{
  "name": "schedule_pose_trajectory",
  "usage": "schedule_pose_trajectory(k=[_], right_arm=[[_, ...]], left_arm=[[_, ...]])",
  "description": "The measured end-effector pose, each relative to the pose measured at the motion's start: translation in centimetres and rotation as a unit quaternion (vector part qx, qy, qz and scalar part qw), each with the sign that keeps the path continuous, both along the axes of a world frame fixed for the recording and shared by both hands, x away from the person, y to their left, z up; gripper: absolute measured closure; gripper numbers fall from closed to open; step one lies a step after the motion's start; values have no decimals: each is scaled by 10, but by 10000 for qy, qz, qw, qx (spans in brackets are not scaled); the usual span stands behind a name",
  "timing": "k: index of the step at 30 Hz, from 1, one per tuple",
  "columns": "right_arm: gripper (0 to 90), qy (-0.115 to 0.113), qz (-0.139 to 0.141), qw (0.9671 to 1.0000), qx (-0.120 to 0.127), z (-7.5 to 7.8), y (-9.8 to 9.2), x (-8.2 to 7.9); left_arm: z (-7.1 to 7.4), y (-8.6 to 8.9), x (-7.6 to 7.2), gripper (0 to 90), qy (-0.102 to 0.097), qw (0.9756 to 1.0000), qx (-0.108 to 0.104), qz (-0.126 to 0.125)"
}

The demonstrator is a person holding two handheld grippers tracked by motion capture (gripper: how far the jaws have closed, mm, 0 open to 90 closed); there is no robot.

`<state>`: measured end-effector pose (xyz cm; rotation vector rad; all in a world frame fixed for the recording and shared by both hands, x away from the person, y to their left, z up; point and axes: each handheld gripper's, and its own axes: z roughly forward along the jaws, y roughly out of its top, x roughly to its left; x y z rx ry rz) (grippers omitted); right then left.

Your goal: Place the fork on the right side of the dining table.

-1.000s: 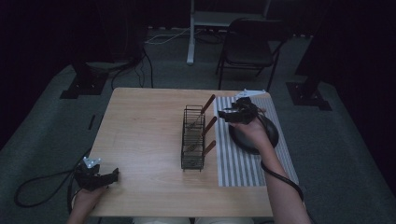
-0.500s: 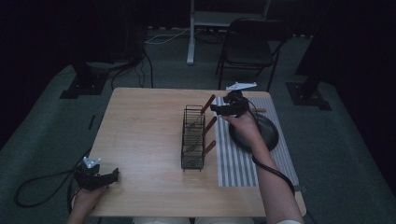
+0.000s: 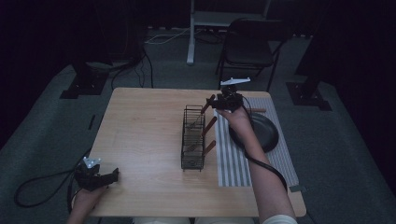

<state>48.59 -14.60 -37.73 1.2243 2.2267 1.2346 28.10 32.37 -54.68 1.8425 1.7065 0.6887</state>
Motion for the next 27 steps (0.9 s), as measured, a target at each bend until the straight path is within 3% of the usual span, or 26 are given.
schedule_pose_trajectory(k=[11, 25, 27], right_arm=[[631, 165, 72, 9998, 19, -1, 3, 5], [752, 394, 302, 9978, 447, 0, 0, 8], [761, 369, 351, 9978, 418, 2, 1, 6]], left_arm=[[0, 0, 0, 2, 0, 10000, 0, 0], [0, 0, 0, 2, -1, 10000, -1, 0], [0, 0, 0, 2, 0, 10000, 0, 0]])
